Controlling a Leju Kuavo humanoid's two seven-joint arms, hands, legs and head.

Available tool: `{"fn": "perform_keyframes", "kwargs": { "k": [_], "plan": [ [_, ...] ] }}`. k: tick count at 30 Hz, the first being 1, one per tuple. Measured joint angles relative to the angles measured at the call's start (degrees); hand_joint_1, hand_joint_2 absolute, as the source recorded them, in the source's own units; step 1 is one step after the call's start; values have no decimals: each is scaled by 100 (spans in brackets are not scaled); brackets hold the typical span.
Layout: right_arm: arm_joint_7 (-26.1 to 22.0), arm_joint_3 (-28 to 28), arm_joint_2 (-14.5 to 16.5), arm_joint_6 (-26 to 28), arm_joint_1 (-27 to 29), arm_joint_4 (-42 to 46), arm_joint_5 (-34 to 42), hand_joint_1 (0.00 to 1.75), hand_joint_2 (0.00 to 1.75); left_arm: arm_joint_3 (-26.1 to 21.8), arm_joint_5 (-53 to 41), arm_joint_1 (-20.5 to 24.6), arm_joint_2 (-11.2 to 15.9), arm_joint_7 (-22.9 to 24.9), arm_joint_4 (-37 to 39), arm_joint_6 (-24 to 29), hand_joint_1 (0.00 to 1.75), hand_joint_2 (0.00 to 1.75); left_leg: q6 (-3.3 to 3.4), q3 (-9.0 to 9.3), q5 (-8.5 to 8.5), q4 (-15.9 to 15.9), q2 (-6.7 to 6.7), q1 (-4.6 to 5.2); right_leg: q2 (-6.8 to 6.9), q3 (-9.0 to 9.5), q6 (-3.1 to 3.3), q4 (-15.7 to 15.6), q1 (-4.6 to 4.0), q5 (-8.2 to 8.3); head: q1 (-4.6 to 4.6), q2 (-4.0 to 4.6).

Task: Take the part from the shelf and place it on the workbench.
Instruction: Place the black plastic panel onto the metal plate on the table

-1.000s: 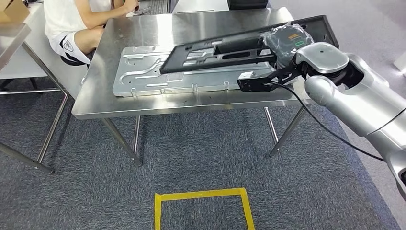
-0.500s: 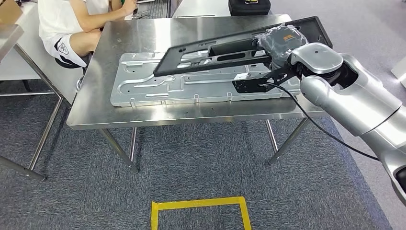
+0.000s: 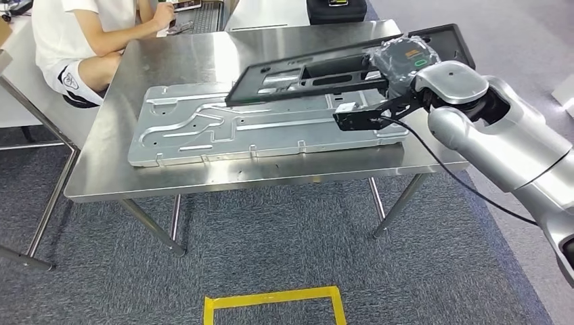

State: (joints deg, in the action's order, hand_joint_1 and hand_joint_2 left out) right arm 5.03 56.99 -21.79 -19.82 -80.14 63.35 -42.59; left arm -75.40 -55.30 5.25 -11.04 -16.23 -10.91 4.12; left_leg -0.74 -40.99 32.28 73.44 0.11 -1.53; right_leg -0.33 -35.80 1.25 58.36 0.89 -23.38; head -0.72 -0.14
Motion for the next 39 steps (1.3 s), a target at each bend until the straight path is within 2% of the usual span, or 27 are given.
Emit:
{"fn": "perform_keyframes", "kwargs": {
  "k": [1,3,4,5,7,9,10,11,13,14,15,16,18,19,20,22,25,26,28,29,30,31,32,34,35,36,39],
  "plan": [
    [-9,22,29,-11,1,-3,-11,175,175,-3,0,-1,0,2,0,-1,0,175,29,37,-184,-232,0,9,-12,38,2,9,-19,-34,0,0],
    [-14,55,77,-21,-2,-8,-25,175,175,-11,0,-6,8,7,0,-1,0,175,132,270,-676,-981,-5,55,-26,110,-6,24,-50,-99,2,1],
    [-15,63,92,-24,-5,-12,-33,175,175,-14,-1,-3,14,9,0,-1,0,175,173,368,-793,-1280,-8,84,-29,127,-21,30,-58,-124,3,1],
    [-18,67,104,-26,-8,-18,-43,175,175,-15,-1,3,20,11,0,-1,0,175,204,431,-849,-1455,-11,111,-29,132,-47,32,-59,-143,4,1],
    [-25,89,148,-33,-15,-38,-72,175,175,-17,-2,13,24,26,0,-1,0,175,220,468,-840,-1530,-11,133,-26,138,-114,21,-56,-170,4,0],
    [-36,126,220,-33,-22,-65,-91,175,175,-19,-3,8,15,53,0,-4,0,175,251,543,-916,-1599,-24,103,-12,137,-171,74,-54,-234,6,0],
    [-44,144,258,-32,-30,-82,-94,175,175,-20,-4,5,10,66,0,-9,0,175,272,581,-927,-1634,-33,85,-7,74,-191,225,-54,-326,8,-1],
    [-54,158,296,-30,-29,-102,-92,175,175,-20,-4,7,7,77,0,-13,0,175,290,609,-927,-1655,-42,73,0,-62,-211,500,-45,-469,9,0],
    [-72,192,362,-27,-4,-139,-86,175,175,-20,-2,22,7,92,0,-20,0,175,319,626,-898,-1649,-43,77,3,-476,-252,1265,-25,-778,11,-1],
    [-80,216,387,-24,21,-156,-84,175,175,-20,1,29,7,101,0,-21,0,175,324,635,-878,-1639,-35,77,5,-649,-272,1538,-10,-826,11,0],
    [-89,246,407,-19,43,-177,-82,175,175,-21,3,30,7,111,0,-20,0,175,321,647,-853,-1623,-23,76,6,-731,-287,1612,7,-760,11,0],
    [-98,272,428,-11,58,-200,-79,175,175,-23,5,27,6,120,0,-16,0,175,311,663,-820,-1599,-8,76,9,-698,-293,1451,23,-581,11,1],
    [-119,301,473,28,72,-251,-75,175,175,-27,7,11,-4,123,1,-1,0,175,274,690,-736,-1535,16,74,22,-413,-267,721,35,-146,9,1],
    [-132,303,497,62,76,-273,-74,175,175,-29,7,9,-11,120,1,9,0,175,250,686,-700,-1498,22,82,28,-274,-243,393,21,-22,9,0],
    [-147,306,524,97,83,-296,-79,175,175,-30,7,6,-17,117,2,20,0,175,223,673,-678,-1477,27,84,33,-189,-218,201,1,23,9,-1],
    [-180,318,580,149,98,-339,-95,175,175,-31,6,11,-24,112,2,39,0,175,169,655,-664,-1472,38,86,32,-149,-175,122,-39,-17,8,-2],
    [-201,345,634,170,115,-400,-115,175,175,-34,3,19,-19,108,1,62,0,175,93,611,-545,-1339,38,79,80,-67,-85,45,16,-26,4,-1],
    [-201,353,651,179,118,-416,-119,175,175,-37,2,18,-16,107,0,66,0,175,71,504,-425,-1106,32,78,107,-30,-51,18,37,-30,1,-1],
    [-197,372,689,198,124,-440,-120,175,175,-42,1,11,-15,102,0,72,0,175,38,125,-142,-383,23,64,152,4,-7,19,30,-59,-3,0],
    [-198,383,702,205,136,-450,-120,175,175,-46,0,10,-15,99,0,72,0,175,22,-77,-59,-55,22,56,176,12,-3,27,28,-76,-3,0],
    [-201,395,713,207,150,-459,-120,175,175,-50,0,10,-15,97,0,72,0,175,11,-200,-76,101,19,50,204,23,-5,36,26,-97,-2,0],
    [-204,406,721,208,166,-467,-120,175,175,-53,0,9,-15,95,0,72,0,175,4,-218,-195,49,10,44,237,39,-13,46,27,-120,-2,-1],
    [-207,416,728,208,178,-473,-120,175,175,-56,0,8,-14,92,0,73,0,175,3,-120,-399,-221,-17,39,274,60,-27,60,30,-147,-2,-1],
    [-207,426,736,210,178,-484,-121,175,175,-60,-4,8,-12,85,0,81,0,175,11,202,-757,-968,-203,63,343,93,-84,105,16,-213,-4,0],
    [-206,426,734,211,171,-491,-124,175,175,-60,-13,12,-12,78,0,85,0,175,38,313,-843,-1223,-277,76,380,100,-116,125,-3,-241,-2,0],
    [-205,424,730,214,165,-497,-128,175,175,-60,-23,15,-13,72,0,89,0,175,66,358,-856,-1344,-319,91,421,104,-145,136,-30,-260,-1,-1],
    [-208,421,720,218,161,-510,-157,175,175,-60,-41,20,-15,56,0,103,0,175,170,358,-855,-1370,-163,91,529,140,-219,135,-44,-303,1,-1]
  ]
}}
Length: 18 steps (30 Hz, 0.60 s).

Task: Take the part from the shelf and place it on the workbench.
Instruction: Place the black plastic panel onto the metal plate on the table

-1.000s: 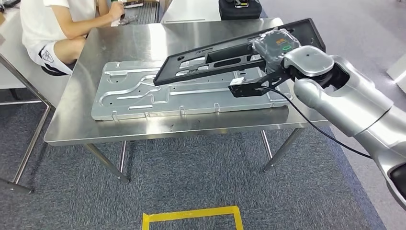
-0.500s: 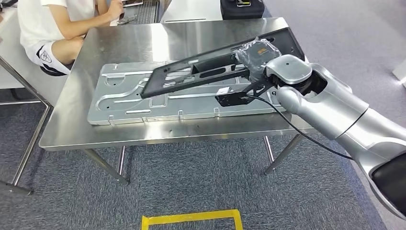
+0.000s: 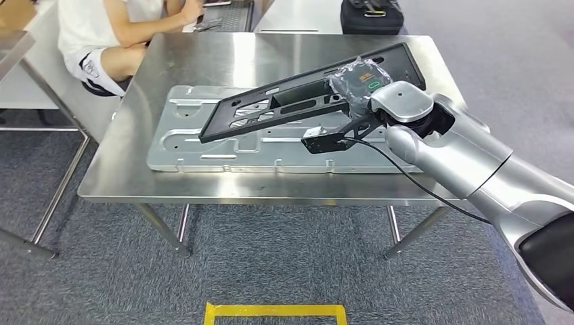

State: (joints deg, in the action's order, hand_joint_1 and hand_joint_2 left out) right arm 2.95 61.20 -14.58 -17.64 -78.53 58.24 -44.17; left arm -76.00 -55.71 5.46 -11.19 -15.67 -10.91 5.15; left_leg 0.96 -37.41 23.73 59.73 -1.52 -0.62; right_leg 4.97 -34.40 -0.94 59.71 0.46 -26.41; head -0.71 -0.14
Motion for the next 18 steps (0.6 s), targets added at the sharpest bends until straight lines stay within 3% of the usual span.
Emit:
{"fn": "perform_keyframes", "kwargs": {
  "k": [2,4,5,6,7,8,10,12,14,16,18],
  "plan": [
    [-2,-4,-20,-1,-6,-3,-21,175,175,0,-1,-2,0,-5,0,12,0,175,66,18,-16,-25,101,-11,-182,-100,-43,266,32,-197,0,-1],
    [1,-8,-58,-5,-9,-5,-35,175,175,0,-2,-1,0,-7,0,18,0,175,114,23,-18,-30,202,-6,-414,-426,-51,933,36,-534,1,-1],
    [2,-7,-80,-8,-6,-8,-36,175,175,0,-4,0,0,-7,0,16,0,175,133,24,-15,-26,250,7,-451,-616,-44,1283,30,-656,1,0],
    [4,-6,-102,-10,-2,-10,-31,175,175,0,-6,-1,0,-7,0,12,0,175,146,28,-10,-21,302,24,-470,-754,-29,1506,20,-685,1,0],
    [7,-5,-120,-11,0,-11,-24,175,175,0,-7,-3,0,-7,0,7,0,175,157,35,-3,-14,349,43,-481,-805,-3,1536,9,-611,1,1],
    [9,-8,-133,-10,1,-11,-14,175,175,0,-9,-7,-1,-7,0,1,0,175,166,47,6,-7,389,65,-489,-766,38,1383,-9,-451,1,0],
    [9,-30,-143,-4,-6,-9,3,175,175,-1,-13,-15,-15,-7,1,-10,0,175,173,82,25,-5,452,98,-524,-459,181,652,-66,-33,-2,1],
    [5,-55,-144,2,-27,-7,17,175,175,-2,-22,-15,-32,-4,4,-21,0,175,154,91,37,-8,480,101,-549,-230,296,117,-127,175,-14,0],
    [5,-62,-144,5,-44,-5,30,175,175,-1,-43,-10,-35,-3,7,-30,0,175,109,90,39,-25,487,80,-540,-186,323,5,-164,184,-22,-1],
    [10,-65,-136,7,-47,7,34,175,175,0,-60,-11,-30,-12,7,-35,0,175,57,97,87,2,436,83,-506,-100,316,-114,-113,221,-24,-1],
    [19,-74,-126,6,-66,20,34,175,175,0,-62,-11,-23,-31,7,-41,0,175,-13,-43,313,346,322,76,-468,-11,307,-230,-42,258,-35,-1]
  ]
}}
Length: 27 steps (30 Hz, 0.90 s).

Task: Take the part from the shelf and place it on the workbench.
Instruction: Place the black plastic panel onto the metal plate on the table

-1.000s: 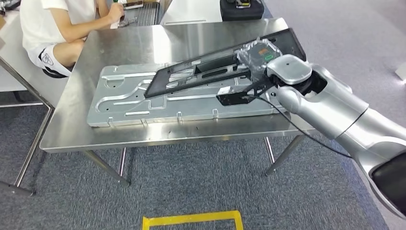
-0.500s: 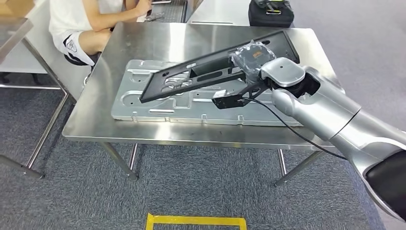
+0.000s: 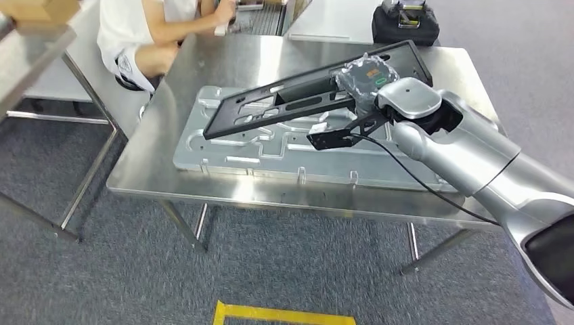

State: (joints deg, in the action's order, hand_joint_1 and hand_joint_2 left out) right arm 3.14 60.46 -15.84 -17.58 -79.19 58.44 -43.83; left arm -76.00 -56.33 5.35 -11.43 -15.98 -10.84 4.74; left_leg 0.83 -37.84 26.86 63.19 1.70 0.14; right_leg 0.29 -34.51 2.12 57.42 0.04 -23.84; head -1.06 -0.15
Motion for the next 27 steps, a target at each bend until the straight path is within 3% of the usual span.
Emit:
{"fn": "perform_keyframes", "kwargs": {
  "k": [2,4,5,7,9,11,14,15,17,19,20,23,24,27],
  "plan": [
    [14,-9,2,-2,-20,3,-1,175,175,0,7,0,2,-12,0,-16,0,175,-90,-318,317,664,-76,-63,24,23,2,-14,19,-7,-10,1],
    [24,-11,2,-5,-20,3,-2,175,175,-1,9,-1,3,-19,0,-34,0,175,-173,-503,372,1014,-109,-138,44,26,-26,8,44,-37,-10,1],
    [26,-12,2,-8,-20,5,-2,175,175,-1,4,-2,7,-25,0,-39,0,175,-210,-447,245,890,-129,-169,50,25,-55,33,64,-64,-10,2],
    [34,-20,1,-14,-31,22,-2,175,175,-2,-13,-3,15,-48,0,-41,0,175,-264,-117,-80,249,-177,-210,60,23,-143,113,105,-147,-10,1],
    [54,-46,-16,-23,-62,43,-2,175,175,-1,-32,0,16,-68,0,-42,0,175,-215,144,-170,-230,-195,-198,70,12,-244,199,100,-227,-12,1],
    [72,-68,-34,-31,-90,52,-2,175,175,0,-47,2,15,-74,0,-34,0,175,-100,203,-118,-323,-176,-176,71,25,-325,236,82,-233,-14,1],
    [81,-79,-59,-31,-103,69,-2,175,175,0,-69,2,17,-72,0,-9,0,175,29,303,-109,-371,-151,-178,56,-13,-386,399,116,-300,-12,0],
    [82,-90,-77,-30,-107,75,-1,175,175,1,-78,3,17,-72,0,-4,0,175,63,339,-103,-387,-140,-175,47,-134,-397,632,124,-405,-11,0],
    [87,-109,-116,-30,-106,79,0,175,175,2,-95,2,17,-72,0,-1,0,175,113,381,-66,-395,-114,-149,24,-548,-404,1334,120,-677,-11,0],
    [94,-114,-150,-32,-82,79,1,175,175,2,-103,-5,17,-71,0,1,0,175,143,437,-9,-394,-82,-111,7,-899,-385,1766,105,-733,-11,0],
    [97,-114,-162,-33,-68,79,1,175,175,2,-103,-8,17,-70,0,1,0,175,148,483,27,-394,-66,-91,0,-939,-357,1698,90,-600,-11,0],
    [97,-116,-182,-32,-57,80,1,175,175,2,-112,-10,-3,-68,6,0,0,175,142,647,159,-409,-38,-53,-26,-652,-171,716,-8,111,-22,1],
    [96,-117,-184,-32,-62,82,2,175,175,3,-116,-5,-14,-66,11,-1,0,175,125,676,189,-425,-34,-64,-31,-549,-108,434,-51,221,-30,1],
    [97,-120,-188,-37,-75,93,5,175,175,4,-118,8,-30,-49,21,-2,0,175,30,751,184,-483,-43,-106,-19,-363,-9,129,-136,173,-43,0]
  ]
}}
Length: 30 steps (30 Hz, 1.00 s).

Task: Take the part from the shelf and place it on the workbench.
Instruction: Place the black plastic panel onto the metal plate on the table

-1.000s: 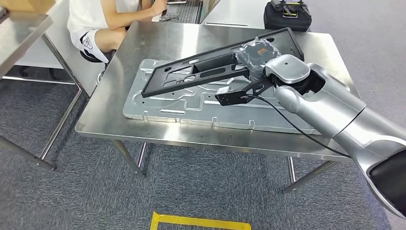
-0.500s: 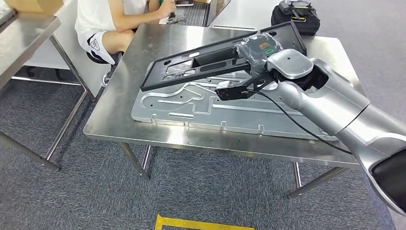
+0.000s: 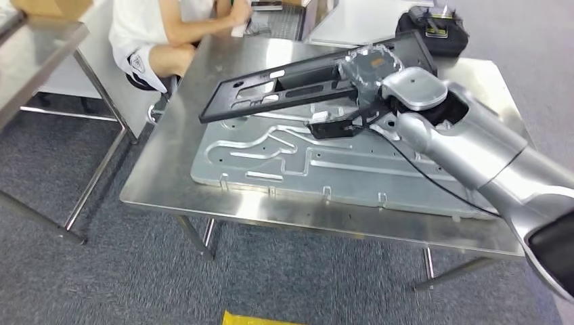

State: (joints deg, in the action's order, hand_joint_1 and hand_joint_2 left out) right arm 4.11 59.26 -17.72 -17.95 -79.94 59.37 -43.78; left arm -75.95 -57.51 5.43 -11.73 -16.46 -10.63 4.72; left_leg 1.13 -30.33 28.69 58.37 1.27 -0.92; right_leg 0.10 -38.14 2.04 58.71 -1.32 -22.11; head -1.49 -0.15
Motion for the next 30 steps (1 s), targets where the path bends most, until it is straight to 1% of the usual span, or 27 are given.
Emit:
{"fn": "perform_keyframes", "kwargs": {
  "k": [2,5,6,7,8,9,10,11,12,13,14,15,16,17,18,19,21,22,23,24,25,26,27,28,29,30],
  "plan": [
    [2,-1,-1,-3,0,5,0,175,175,0,0,-4,-1,15,1,0,0,175,-34,49,-30,-7,-10,5,8,61,22,-55,-12,-10,2,0],
    [3,-1,-1,-4,-1,6,0,175,175,0,1,-4,-1,17,1,-1,0,175,-39,66,-29,-17,-11,9,7,79,25,-69,-10,-10,-1,0],
    [7,-1,5,-13,-14,13,5,175,175,0,18,-3,3,37,1,-14,0,175,-68,-136,58,327,-26,3,15,176,36,-122,27,-35,-6,0],
    [10,-1,9,-27,-26,19,14,175,175,0,36,-2,8,56,0,-28,0,175,-117,-418,138,699,-47,-12,20,301,35,-166,71,-91,-11,0],
    [12,-1,14,-42,-39,25,23,175,175,0,54,-3,14,76,-1,-43,0,175,-171,-681,143,987,-68,-31,25,434,28,-200,119,-161,-17,1],
    [14,-1,18,-56,-52,31,36,175,175,-1,72,-7,24,97,-1,-58,0,175,-228,-911,47,1150,-89,-54,30,570,11,-217,172,-248,-20,1],
    [12,-2,16,-62,-53,31,50,175,175,-1,72,-12,31,100,-1,-60,0,175,-254,-894,-214,843,-101,-69,26,627,-27,-177,192,-326,-21,1],
    [12,-3,14,-62,-54,31,68,175,175,-2,72,-21,37,108,-1,-61,0,175,-258,-801,-419,500,-110,-67,25,654,-63,-136,203,-380,-20,1],
    [13,-5,7,-60,-56,30,93,175,175,-2,71,-19,42,115,-1,-61,0,175,-237,-718,-519,229,-120,-55,25,652,-102,-93,206,-427,-21,1],
    [13,-8,-8,-57,-52,29,117,175,175,-1,70,-17,44,122,-1,-62,0,175,-197,-683,-564,87,-126,-42,26,641,-140,-56,199,-466,-21,1],
    [10,-9,-23,-53,-44,28,136,175,175,-1,70,-15,45,128,-1,-62,0,175,-151,-685,-523,75,-126,-26,28,626,-173,-35,189,-491,-20,0],
    [6,-11,-39,-49,-37,29,147,175,175,0,70,-10,46,131,-1,-62,0,175,-101,-681,-536,65,-123,-20,30,614,-200,-22,183,-508,-19,0],
    [2,-14,-57,-46,-27,31,150,175,175,-1,70,-13,46,133,-1,-63,0,175,-61,-680,-584,56,-121,-29,30,613,-224,-8,190,-538,-18,0],
    [-3,-21,-71,-43,-23,34,151,175,175,-1,70,-14,46,134,-1,-63,0,175,-30,-668,-588,42,-121,-37,27,597,-244,43,200,-588,-17,0],
    [-5,-34,-89,-40,-23,37,151,175,175,-2,70,-11,46,134,-1,-63,0,175,-1,-656,-596,21,-121,-47,22,533,-265,191,210,-687,-15,0],
    [-5,-50,-109,-37,-22,39,151,175,175,-2,70,-7,46,134,-1,-64,0,175,24,-646,-597,6,-118,-55,16,407,-286,459,219,-837,-15,0],
    [-4,-75,-143,-34,-11,39,151,175,175,-1,70,-1,46,134,-1,-66,0,175,56,-643,-585,4,-102,-51,12,20,-321,1206,220,-1154,-14,0],
    [-3,-79,-157,-34,3,39,152,175,175,-1,70,-3,46,134,-1,-67,0,175,61,-639,-579,4,-93,-49,11,-157,-330,1501,221,-1225,-14,0],
    [-3,-79,-169,-34,21,38,162,175,175,-1,70,-5,46,133,-1,-65,0,175,61,-630,-571,5,-87,-47,11,-248,-329,1601,221,-1178,-14,0],
    [-7,-80,-181,-34,44,38,180,175,175,-2,70,-6,46,129,-1,-61,0,175,57,-612,-562,5,-82,-47,10,-232,-320,1485,220,-1023,-14,0],
    [-16,-82,-194,-32,69,39,203,175,175,-2,71,-6,46,121,-1,-57,0,175,47,-588,-551,5,-77,-46,10,-109,-301,1166,217,-790,-14,0],
    [-27,-85,-211,-26,100,43,225,175,175,-2,74,-5,45,104,-1,-53,0,175,35,-565,-541,3,-72,-47,10,61,-274,754,211,-562,-14,0],
    [-46,-88,-232,-10,138,52,243,175,175,-2,80,0,43,74,-1,-53,0,175,16,-551,-528,8,-63,-38,7,223,-248,384,195,-415,-13,0],
    [-67,-91,-257,16,194,66,259,175,175,-2,86,6,42,37,-1,-56,0,175,-8,-545,-521,9,-54,-34,3,333,-228,131,177,-338,-15,0],
    [-90,-93,-286,56,276,85,281,175,175,-2,89,8,40,0,-1,-62,0,175,-37,-543,-517,7,-48,-32,-2,381,-212,14,157,-336,-16,0],
    [-116,-97,-320,114,389,106,311,175,175,-2,86,10,39,-31,-1,-72,0,175,-72,-539,-518,-1,-43,-32,-7,397,-199,-15,137,-350,-17,0]
  ]
}}
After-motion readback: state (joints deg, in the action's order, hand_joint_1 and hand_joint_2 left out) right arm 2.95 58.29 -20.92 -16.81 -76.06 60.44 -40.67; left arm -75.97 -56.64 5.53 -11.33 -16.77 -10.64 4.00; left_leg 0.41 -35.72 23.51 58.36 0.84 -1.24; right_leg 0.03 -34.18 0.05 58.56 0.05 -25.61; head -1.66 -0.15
